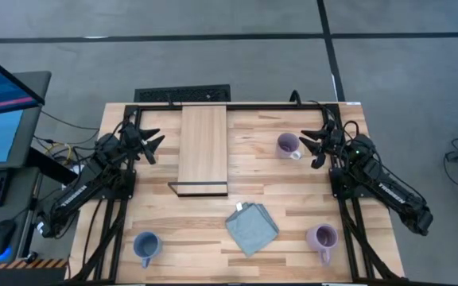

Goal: Stack small to large cups/mugs on shelf
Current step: Put the blue cup on the shelf

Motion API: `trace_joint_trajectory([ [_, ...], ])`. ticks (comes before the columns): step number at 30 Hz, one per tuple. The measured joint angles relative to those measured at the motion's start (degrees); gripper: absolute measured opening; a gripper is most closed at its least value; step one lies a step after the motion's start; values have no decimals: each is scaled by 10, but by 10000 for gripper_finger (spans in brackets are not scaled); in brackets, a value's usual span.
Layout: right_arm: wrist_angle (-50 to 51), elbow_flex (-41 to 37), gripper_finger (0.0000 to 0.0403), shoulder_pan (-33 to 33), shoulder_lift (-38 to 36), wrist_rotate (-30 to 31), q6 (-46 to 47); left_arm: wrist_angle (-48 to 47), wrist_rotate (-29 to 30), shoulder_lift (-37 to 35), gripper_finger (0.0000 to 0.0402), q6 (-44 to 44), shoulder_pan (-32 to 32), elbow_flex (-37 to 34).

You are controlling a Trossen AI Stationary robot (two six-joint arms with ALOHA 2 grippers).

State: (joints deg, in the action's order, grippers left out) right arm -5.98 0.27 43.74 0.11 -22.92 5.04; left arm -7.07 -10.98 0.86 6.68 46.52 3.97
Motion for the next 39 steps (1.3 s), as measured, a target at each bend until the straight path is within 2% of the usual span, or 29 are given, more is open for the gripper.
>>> trace_joint_trajectory([
  [7,0,0,153,0,0,0,2,0,0,0,174,0,0,0],
  [20,-1,16,154,0,0,2,70,0,0,0,174,0,0,0],
  [39,-1,20,154,0,0,3,70,0,0,0,174,0,0,0],
])
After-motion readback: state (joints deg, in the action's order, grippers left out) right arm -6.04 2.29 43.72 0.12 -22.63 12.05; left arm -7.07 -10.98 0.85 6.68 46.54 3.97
